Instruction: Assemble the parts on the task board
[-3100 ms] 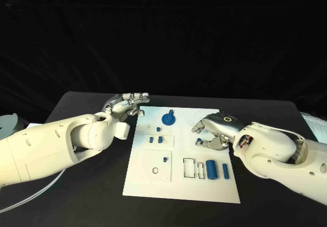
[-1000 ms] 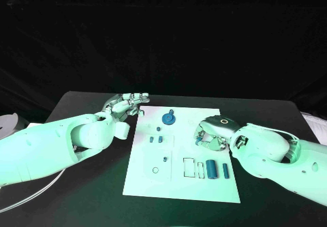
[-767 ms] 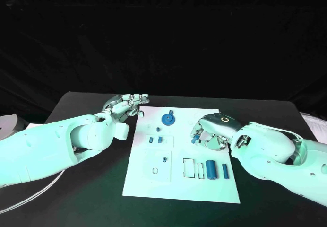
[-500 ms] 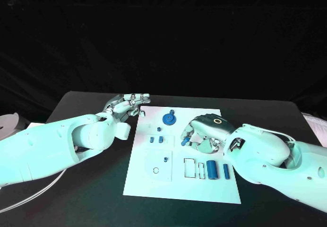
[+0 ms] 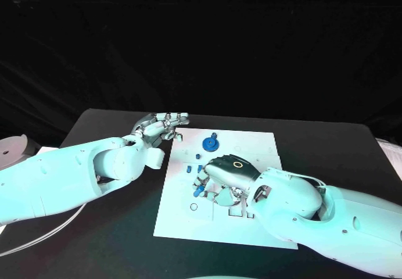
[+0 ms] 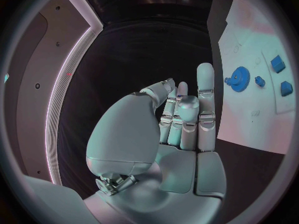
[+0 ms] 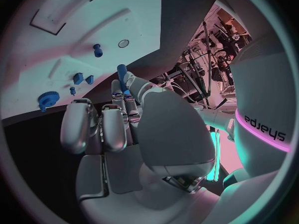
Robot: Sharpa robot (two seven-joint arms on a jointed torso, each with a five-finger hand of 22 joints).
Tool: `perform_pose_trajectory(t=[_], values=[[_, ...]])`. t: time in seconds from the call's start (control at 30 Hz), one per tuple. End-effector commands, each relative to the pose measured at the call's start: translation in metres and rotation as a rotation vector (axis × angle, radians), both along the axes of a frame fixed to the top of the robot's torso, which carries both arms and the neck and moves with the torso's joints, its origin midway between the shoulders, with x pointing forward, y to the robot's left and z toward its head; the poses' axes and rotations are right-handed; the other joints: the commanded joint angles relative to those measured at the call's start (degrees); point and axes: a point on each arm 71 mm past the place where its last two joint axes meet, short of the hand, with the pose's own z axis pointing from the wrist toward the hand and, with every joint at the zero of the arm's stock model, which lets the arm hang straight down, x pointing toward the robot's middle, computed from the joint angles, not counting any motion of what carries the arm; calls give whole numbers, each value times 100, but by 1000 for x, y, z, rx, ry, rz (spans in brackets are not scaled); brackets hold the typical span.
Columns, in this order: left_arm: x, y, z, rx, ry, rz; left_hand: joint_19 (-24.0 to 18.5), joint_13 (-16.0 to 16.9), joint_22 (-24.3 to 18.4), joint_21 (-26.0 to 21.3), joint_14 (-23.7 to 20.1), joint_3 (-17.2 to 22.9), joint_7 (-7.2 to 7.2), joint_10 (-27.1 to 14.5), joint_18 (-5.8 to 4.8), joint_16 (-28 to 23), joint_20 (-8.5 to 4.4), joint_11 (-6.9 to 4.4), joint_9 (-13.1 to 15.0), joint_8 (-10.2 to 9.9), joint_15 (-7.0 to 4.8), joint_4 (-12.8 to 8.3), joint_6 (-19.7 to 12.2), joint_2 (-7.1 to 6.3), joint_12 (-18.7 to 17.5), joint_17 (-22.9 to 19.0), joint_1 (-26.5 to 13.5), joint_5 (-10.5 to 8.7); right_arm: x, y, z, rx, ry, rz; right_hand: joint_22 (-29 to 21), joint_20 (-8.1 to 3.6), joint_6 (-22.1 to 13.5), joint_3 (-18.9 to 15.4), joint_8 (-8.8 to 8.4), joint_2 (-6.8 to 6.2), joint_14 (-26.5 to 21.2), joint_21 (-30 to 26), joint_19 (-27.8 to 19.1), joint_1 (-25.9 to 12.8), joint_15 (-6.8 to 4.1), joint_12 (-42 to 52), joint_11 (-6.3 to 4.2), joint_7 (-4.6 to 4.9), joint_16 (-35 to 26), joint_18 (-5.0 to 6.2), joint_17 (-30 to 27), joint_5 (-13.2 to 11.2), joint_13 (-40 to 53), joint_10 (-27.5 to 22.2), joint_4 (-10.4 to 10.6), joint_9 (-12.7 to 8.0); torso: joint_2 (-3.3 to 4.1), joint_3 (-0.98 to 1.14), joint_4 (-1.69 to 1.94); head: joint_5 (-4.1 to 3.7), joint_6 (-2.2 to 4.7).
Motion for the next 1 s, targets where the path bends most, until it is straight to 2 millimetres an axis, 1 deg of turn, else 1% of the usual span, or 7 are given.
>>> perform_pose_trajectory(t=[0.03,0.2,0.37,0.57,0.73,0.83,1.0], values=[[0,-3,1,-10,-10,-22,-29,-6,-6,-23,0,-7,7,-52,53,12,34,13,-3,33,29,-33,-47,-33,48,-11,14,23,-3,7,-6,-3,9,43,-5,-30,4,32,-27,86,218,7,2,104,4,-32,-61,48,30,45,1,32,11,77,-8,3,5,0,1,26,-23],[0,-3,1,-10,-10,-23,-29,-6,-7,-24,0,-7,7,-53,53,12,34,13,-3,34,29,-33,-47,-32,49,-12,15,23,-2,11,-17,-38,32,49,-16,-27,-4,44,-36,85,216,-1,-4,96,10,-39,-54,55,26,47,-7,41,10,67,-17,3,-1,-1,-8,53,-48],[0,-4,1,-11,-11,-23,-29,-6,-7,-24,0,-7,7,-53,53,12,34,13,-3,34,29,-33,-47,-32,49,-12,15,23,1,11,-24,-68,46,49,-16,-26,-6,47,-41,81,216,-1,-4,87,13,-42,-50,59,27,47,-6,47,11,64,-19,3,1,5,2,58,-64],[0,-5,1,-11,-12,-24,-28,-6,-2,-17,-1,-7,8,-56,52,13,35,13,-3,36,29,-34,-48,-31,53,-14,14,23,0,14,-29,-86,58,59,-3,-25,-5,47,-41,79,219,9,0,78,16,-42,-48,61,40,45,17,49,11,64,-20,4,3,7,-6,80,-80],[0,-5,1,-12,-12,-24,-28,-6,-2,-17,-1,-7,8,-56,52,13,35,13,-3,36,29,-34,-48,-31,53,-14,14,23,1,15,-33,-98,62,59,-3,-25,-5,47,-41,79,219,9,0,78,16,-42,-48,61,41,45,18,49,11,64,-20,4,4,9,-6,81,-91],[0,-5,1,-11,-11,-24,-29,-6,-5,-21,-2,-9,9,-57,53,13,35,14,-2,38,29,-34,-49,-32,57,-16,11,21,2,14,-35,-112,64,55,-5,-25,-3,47,-42,78,219,7,-1,73,17,-42,-48,62,39,46,14,51,12,64,-20,5,-2,5,-3,77,-96],[0,-4,1,-11,-11,-23,-29,-6,-5,-21,-2,-9,9,-57,53,13,35,14,-2,38,29,-34,-49,-32,57,-16,11,21,3,12,-37,-133,69,48,-6,-25,0,46,-42,76,219,7,-2,59,20,-41,-45,63,40,46,14,51,13,65,-19,7,1,5,0,76,-102]])
